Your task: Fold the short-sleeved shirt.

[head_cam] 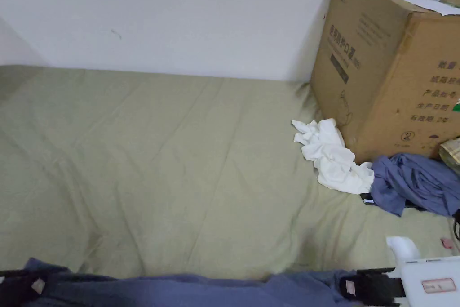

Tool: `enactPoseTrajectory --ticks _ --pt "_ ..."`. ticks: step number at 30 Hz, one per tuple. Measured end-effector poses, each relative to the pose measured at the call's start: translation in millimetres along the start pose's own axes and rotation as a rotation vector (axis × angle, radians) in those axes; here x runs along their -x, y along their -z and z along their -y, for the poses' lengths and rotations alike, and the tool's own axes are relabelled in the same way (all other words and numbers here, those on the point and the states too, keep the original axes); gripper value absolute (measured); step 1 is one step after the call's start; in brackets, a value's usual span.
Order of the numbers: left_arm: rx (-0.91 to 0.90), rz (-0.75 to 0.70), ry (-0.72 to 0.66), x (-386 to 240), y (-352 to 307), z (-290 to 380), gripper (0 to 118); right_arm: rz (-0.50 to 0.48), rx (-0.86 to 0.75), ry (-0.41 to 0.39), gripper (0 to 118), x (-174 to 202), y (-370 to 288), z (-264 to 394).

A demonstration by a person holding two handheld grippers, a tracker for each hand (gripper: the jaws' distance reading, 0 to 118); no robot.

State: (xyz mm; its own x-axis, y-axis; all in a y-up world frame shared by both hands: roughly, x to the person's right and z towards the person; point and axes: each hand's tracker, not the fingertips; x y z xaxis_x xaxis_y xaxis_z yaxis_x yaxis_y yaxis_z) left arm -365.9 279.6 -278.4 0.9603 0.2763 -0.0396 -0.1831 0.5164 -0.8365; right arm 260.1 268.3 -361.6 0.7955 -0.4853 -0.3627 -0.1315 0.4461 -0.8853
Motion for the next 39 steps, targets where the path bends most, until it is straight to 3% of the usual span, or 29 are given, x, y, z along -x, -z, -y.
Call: enactPoseTrajectory --ticks 5,8,12,13,20,21,23,24,27,30,31,32,33,34,35,36,38,39 --pt "0.110 -0.071 0.027 -0.3 42.1 38.5 8 0.107 0.151 -0.029 2 7.5 41.3 54.0" --pt "0.157 -0.079 0.006 1.4 64.2 52.5 8 0.122 0.189 -0.003 2 11.1 62.9 74.8" --pt "0.172 -0.074 -0.048 10.3 74.8 64.3 8 0.159 0.188 -0.013 2 34.1 57.1 64.6" --pt "0.159 -0.076 -0.067 11.2 76.1 65.9 8 0.158 0.182 -0.009 2 -2.6 56.7 57.0" --pt "0.162 -0.077 -0.111 11.2 73.8 53.7 9 0.219 0.197 -0.079 3 24.1 58.0 50.4" --pt "0.147 -0.067 -0.119 9.3 66.7 48.5 19 0.223 0.198 -0.084 3 26.8 57.2 49.9" --pt "0.059 -0.059 -0.132 2.5 45.8 35.8 87 0.229 0.197 -0.086 3 30.6 56.5 49.3" --pt "0.004 -0.054 -0.132 -2.7 32.3 29.5 104 0.231 0.196 -0.087 3 32.1 56.3 49.3" --pt "-0.259 -0.039 -0.113 -22.3 -12.3 11.9 104 0.245 0.188 -0.083 3 35.5 56.1 49.3" --pt "-0.379 -0.048 -0.099 -45.1 -45.1 2.3 105 0.285 0.169 -0.110 3 41.0 56.9 51.4" --pt "-0.406 -0.034 -0.089 -50.3 -51.7 1.1 104 0.304 0.160 -0.129 3 43.6 57.0 52.8" --pt "-0.419 -0.023 -0.070 -56.5 -54.1 2.0 103 0.322 0.150 -0.145 3 20.7 66.8 58.8" --pt "-0.421 -0.031 -0.059 -60.0 -56.2 3.0 93 0.336 0.139 -0.158 4 -15.4 80.9 67.0" --pt "-0.424 -0.043 -0.044 -64.1 -56.1 3.4 65 0.358 0.120 -0.173 5 -17.4 82.1 69.8" --pt "-0.446 -0.098 -0.032 -68.3 -54.3 5.8 16 0.380 0.100 -0.187 7 -16.9 82.2 72.7" --pt "-0.506 -0.195 -0.026 -74.1 -50.6 12.1 2 0.406 0.078 -0.203 9 -15.2 81.9 76.2" --pt "-0.459 -0.165 0.008 -74.7 -50.9 9.1 2 0.479 0.067 -0.259 18 -11.5 86.2 84.9" --pt "-0.448 -0.120 -0.021 -73.6 -51.3 10.0 2 0.533 0.073 -0.291 36 -3.8 79.5 81.8"
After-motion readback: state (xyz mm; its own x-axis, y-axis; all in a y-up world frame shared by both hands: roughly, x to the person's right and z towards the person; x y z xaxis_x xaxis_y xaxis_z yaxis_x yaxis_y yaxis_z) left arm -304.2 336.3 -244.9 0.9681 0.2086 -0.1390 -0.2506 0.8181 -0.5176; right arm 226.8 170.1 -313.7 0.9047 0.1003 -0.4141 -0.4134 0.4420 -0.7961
